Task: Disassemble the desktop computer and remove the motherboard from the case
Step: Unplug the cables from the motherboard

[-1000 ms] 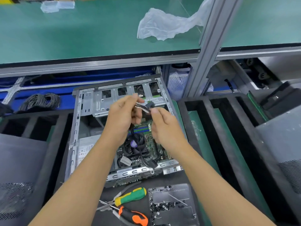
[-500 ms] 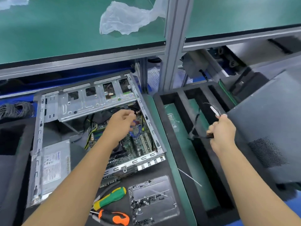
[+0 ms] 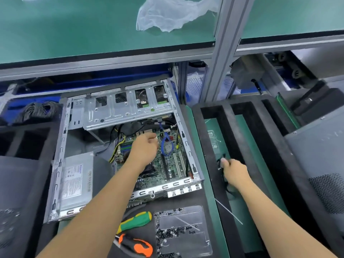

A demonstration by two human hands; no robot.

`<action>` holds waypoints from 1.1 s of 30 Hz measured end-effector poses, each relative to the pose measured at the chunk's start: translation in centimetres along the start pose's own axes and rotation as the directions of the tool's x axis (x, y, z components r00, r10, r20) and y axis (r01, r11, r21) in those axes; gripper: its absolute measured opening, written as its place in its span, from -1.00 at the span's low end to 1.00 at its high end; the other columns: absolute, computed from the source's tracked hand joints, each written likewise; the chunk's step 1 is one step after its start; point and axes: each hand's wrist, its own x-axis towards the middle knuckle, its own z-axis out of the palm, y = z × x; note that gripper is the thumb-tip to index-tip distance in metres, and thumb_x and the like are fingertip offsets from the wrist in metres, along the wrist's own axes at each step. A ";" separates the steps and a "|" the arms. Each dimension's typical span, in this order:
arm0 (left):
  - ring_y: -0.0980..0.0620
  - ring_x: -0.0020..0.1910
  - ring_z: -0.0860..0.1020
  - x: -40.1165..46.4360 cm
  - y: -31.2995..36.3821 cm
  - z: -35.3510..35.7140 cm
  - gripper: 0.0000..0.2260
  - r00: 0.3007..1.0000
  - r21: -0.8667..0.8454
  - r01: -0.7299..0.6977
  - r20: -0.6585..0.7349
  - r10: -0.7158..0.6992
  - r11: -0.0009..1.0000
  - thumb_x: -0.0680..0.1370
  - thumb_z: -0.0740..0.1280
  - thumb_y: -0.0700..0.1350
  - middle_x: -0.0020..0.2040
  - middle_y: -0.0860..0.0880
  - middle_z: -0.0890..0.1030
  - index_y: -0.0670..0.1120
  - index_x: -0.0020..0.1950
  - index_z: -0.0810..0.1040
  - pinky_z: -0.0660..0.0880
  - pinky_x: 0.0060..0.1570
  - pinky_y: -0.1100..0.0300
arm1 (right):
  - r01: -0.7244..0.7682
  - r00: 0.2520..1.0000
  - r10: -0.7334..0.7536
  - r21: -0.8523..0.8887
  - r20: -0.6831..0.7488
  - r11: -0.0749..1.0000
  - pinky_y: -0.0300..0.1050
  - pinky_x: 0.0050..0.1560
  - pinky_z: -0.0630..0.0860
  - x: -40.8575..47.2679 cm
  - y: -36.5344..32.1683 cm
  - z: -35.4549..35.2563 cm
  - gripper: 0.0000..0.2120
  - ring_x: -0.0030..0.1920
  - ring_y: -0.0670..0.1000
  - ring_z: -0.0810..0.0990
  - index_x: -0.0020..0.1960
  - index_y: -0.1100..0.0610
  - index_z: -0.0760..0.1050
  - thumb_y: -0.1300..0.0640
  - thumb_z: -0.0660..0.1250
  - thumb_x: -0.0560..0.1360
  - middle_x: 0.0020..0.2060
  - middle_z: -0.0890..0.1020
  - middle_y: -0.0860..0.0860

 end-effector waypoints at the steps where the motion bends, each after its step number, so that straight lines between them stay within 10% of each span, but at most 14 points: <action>1: 0.01 -0.08 0.59 0.0 0.1 0.2 -0.66 1.000 0.007 0.007 0.021 -0.008 1.000 0.65 0.20 -0.17 0.22 -0.12 0.57 -0.13 0.44 0.40 0.55 0.03 0.07 | -0.014 0.998 0.022 -0.120 0.061 0.993 0.00 -0.01 0.42 0.1 -0.1 0.2 -0.54 0.11 0.26 0.53 0.16 0.30 0.47 -0.08 0.06 0.67 0.09 0.57 0.27; 5: 0.04 0.14 0.53 0.3 1.0 1.5 -0.53 0.988 -0.120 0.105 0.130 -0.089 0.987 0.65 0.20 -0.20 0.41 -0.07 0.41 -0.10 0.56 0.21 0.49 0.15 0.05 | -0.032 0.998 0.048 -0.323 0.041 0.946 -0.05 -0.12 0.46 0.1 -1.1 -0.1 -0.59 -0.04 0.24 0.56 0.10 0.28 0.48 -0.08 0.12 0.65 0.01 0.54 0.20; 8: 0.02 -0.13 0.54 1.2 1.3 1.8 -0.58 0.987 -0.140 0.125 0.123 -0.108 0.982 0.64 0.14 -0.25 0.23 -0.05 0.53 -0.07 0.51 0.27 0.53 -0.05 0.01 | 0.005 0.991 -0.045 -0.304 -0.124 0.953 -0.03 -0.14 0.49 -0.3 -2.6 -1.3 -0.65 -0.15 0.21 0.52 -0.09 0.21 0.48 -0.07 0.17 0.62 -0.20 0.52 0.10; 16: -0.17 0.06 0.56 3.5 1.0 0.9 -0.61 0.995 0.136 -0.047 0.091 0.035 0.990 0.57 0.13 -0.38 0.14 -0.09 0.53 -0.18 0.38 0.42 0.54 -0.02 -0.05 | 0.409 0.889 -0.309 0.286 -0.337 0.866 -0.46 -0.20 0.36 -3.3 -10.0 -4.8 -0.83 -0.13 -0.26 0.57 -0.02 -0.06 0.58 -0.03 0.22 0.58 -0.20 0.63 -0.18; 20: -0.26 0.04 0.48 4.4 0.1 0.4 -0.76 0.927 0.624 -0.340 0.096 0.363 0.704 0.51 0.20 -0.40 0.00 -0.18 0.55 -0.22 0.12 0.53 0.37 -0.11 -0.01 | 0.474 0.870 -0.345 0.407 -0.352 0.781 -0.43 -0.20 0.41 -5.1 -12.8 -4.8 -0.84 -0.11 -0.22 0.60 0.00 -0.13 0.56 -0.07 0.20 0.57 -0.16 0.65 -0.18; 28: -0.25 0.24 0.39 6.1 -0.3 0.2 -0.68 0.927 0.801 -0.361 0.253 0.277 0.477 0.65 0.14 -0.10 0.21 -0.20 0.49 -0.13 0.39 0.32 0.18 0.26 -0.20 | 0.613 0.779 -0.499 0.294 -0.380 0.733 -0.45 -0.06 0.40 -6.8 -14.2 -1.7 -0.85 -0.02 -0.21 0.54 0.11 -0.01 0.54 0.12 0.23 0.61 -0.05 0.59 -0.17; 33: -0.17 0.09 0.54 7.7 0.5 0.3 -0.76 0.917 0.788 -0.399 0.343 0.203 0.470 0.67 0.13 -0.06 0.02 -0.09 0.59 -0.10 0.29 0.41 0.11 0.37 -0.29 | 0.648 0.739 -0.523 0.240 -0.425 0.723 -0.43 -0.04 0.37 -7.0 -14.0 -0.2 -0.81 -0.02 -0.17 0.51 0.19 0.04 0.49 0.20 0.22 0.60 0.01 0.52 -0.07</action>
